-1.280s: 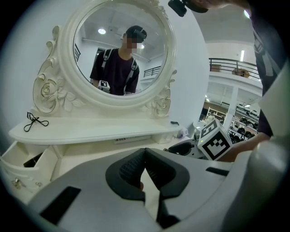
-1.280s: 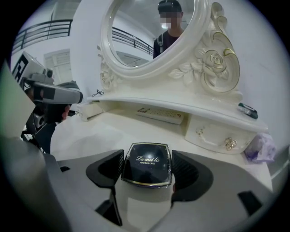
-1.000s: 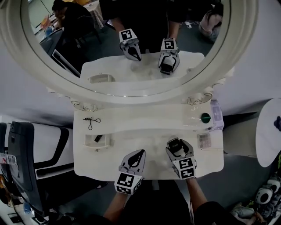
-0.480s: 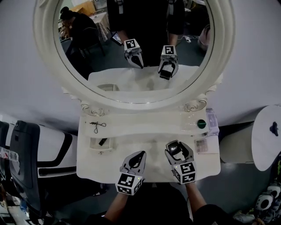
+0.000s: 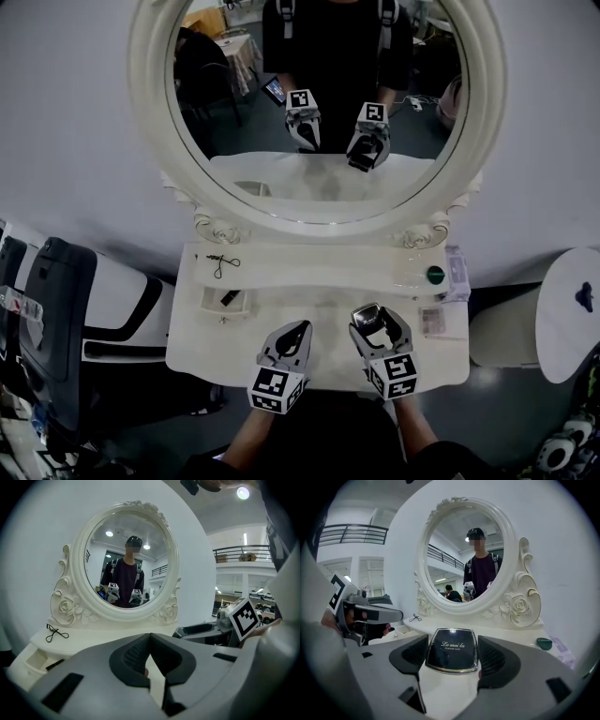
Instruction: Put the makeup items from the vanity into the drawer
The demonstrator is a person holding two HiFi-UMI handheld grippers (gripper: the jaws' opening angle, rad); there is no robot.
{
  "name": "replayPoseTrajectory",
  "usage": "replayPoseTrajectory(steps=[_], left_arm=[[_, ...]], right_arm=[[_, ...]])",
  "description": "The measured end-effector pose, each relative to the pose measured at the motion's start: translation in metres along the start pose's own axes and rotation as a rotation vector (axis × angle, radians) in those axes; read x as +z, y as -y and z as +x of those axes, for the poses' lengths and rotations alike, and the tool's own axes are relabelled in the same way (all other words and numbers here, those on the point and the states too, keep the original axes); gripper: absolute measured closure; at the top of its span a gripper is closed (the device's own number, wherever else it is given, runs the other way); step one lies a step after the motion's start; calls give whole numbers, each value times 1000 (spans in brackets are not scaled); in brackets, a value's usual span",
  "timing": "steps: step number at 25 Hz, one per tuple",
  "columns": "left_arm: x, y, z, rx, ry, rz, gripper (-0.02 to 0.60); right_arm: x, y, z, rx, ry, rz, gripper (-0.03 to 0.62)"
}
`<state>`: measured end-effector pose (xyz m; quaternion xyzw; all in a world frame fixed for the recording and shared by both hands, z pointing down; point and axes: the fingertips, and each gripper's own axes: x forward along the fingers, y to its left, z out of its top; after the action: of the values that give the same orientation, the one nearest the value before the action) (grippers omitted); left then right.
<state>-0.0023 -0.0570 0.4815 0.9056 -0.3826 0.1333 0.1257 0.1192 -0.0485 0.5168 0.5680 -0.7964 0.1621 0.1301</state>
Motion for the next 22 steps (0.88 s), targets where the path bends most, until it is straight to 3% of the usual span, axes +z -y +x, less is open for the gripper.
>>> replayPoseTrajectory(steps=[5,22], left_arm=[[-2,-16,-21,81,14,-24,567],[-46,-62,-134,491,45,-179,568]], right_arm=[[16,-29,9,94,21,-36,272],[24,-155,34,508,18,-192,272]])
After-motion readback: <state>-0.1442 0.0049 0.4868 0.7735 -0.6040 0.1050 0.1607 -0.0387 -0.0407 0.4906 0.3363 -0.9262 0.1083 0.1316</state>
